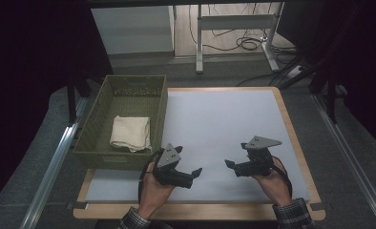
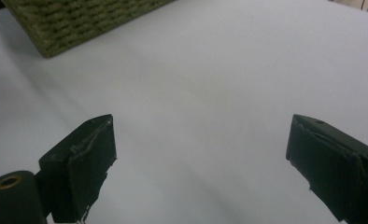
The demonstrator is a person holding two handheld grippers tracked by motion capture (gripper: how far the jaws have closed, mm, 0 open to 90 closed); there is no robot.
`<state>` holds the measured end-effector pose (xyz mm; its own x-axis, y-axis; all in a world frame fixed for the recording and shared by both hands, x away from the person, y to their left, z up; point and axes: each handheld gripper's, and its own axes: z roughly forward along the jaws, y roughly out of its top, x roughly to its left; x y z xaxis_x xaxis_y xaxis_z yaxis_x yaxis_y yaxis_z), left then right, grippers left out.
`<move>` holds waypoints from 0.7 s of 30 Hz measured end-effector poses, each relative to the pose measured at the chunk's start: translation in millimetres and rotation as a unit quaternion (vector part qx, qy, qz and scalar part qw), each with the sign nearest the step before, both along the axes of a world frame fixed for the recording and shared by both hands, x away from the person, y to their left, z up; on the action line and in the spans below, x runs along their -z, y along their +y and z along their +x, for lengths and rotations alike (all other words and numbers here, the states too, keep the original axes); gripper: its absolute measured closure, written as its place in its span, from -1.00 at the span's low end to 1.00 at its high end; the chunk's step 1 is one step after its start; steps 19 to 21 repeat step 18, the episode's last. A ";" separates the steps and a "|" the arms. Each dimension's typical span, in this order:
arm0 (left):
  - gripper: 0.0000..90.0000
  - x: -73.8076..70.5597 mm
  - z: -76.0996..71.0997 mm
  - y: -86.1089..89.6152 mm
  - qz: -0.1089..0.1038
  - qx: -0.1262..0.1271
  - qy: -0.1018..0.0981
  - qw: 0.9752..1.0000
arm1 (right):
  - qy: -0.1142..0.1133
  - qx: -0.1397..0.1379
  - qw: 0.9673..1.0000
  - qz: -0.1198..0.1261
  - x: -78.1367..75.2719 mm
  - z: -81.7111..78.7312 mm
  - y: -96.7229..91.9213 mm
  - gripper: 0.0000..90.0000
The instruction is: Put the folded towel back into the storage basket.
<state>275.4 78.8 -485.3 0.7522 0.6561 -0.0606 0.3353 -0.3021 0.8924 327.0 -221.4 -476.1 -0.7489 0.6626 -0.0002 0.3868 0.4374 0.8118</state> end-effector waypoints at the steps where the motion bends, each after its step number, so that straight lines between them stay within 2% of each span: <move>1: -0.96 4.7 0.6 -2.0 0.003 0.001 0.006 1.000 | 0.001 0.002 1.000 -0.002 3.1 -1.2 -2.7 -0.81; 5: -0.96 23.7 3.5 -8.5 0.022 0.004 0.025 0.999 | 0.010 0.010 1.000 -0.010 16.9 -4.6 -13.2 -0.81; 8: -0.96 38.3 8.3 -12.2 0.036 0.009 0.051 0.998 | 0.020 0.015 1.000 -0.016 29.6 -5.3 -18.9 -0.81; 12: -0.96 55.9 15.6 -18.8 0.085 0.004 0.075 0.994 | 0.037 0.016 0.998 -0.045 48.0 -3.9 -23.7 -0.81; 14: -0.96 57.8 18.0 -21.9 0.103 -0.001 0.086 0.991 | 0.045 0.015 0.997 -0.054 54.2 -3.1 -25.0 -0.81; 17: -0.99 59.3 21.6 -25.8 0.125 0.006 0.106 0.986 | 0.048 0.013 0.997 -0.056 55.8 -3.0 -25.7 -0.82; 18: -0.99 59.6 21.4 -27.4 0.131 0.004 0.104 0.986 | 0.048 0.013 0.997 -0.056 55.8 -3.0 -25.7 -0.82; 21: -0.99 59.6 21.4 -27.4 0.131 0.004 0.104 0.986 | 0.048 0.013 0.997 -0.056 55.8 -3.0 -25.7 -0.82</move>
